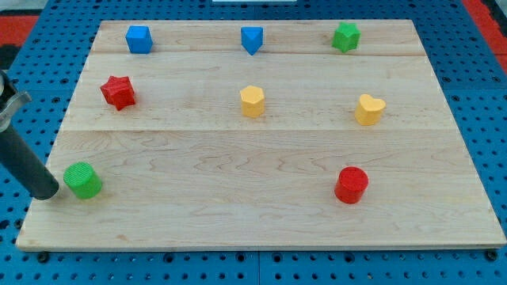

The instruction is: Push the yellow hexagon to the bottom center of the board

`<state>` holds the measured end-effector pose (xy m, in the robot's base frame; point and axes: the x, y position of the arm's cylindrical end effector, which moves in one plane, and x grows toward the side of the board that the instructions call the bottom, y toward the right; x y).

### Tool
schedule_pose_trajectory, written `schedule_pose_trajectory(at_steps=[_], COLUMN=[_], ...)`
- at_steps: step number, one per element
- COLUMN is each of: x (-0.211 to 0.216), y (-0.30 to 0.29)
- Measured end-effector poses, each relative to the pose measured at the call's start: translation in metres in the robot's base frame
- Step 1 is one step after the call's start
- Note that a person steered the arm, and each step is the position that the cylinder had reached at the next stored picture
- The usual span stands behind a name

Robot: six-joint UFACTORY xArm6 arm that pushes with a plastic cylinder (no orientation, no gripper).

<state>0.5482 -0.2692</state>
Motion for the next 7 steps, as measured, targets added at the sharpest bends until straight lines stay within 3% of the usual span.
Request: schedule_pose_trajectory(at_steps=[2, 3, 5, 7], x=[0.021, 0.024, -0.013, -0.082], y=[0.047, 0.117, 0.256, 0.303])
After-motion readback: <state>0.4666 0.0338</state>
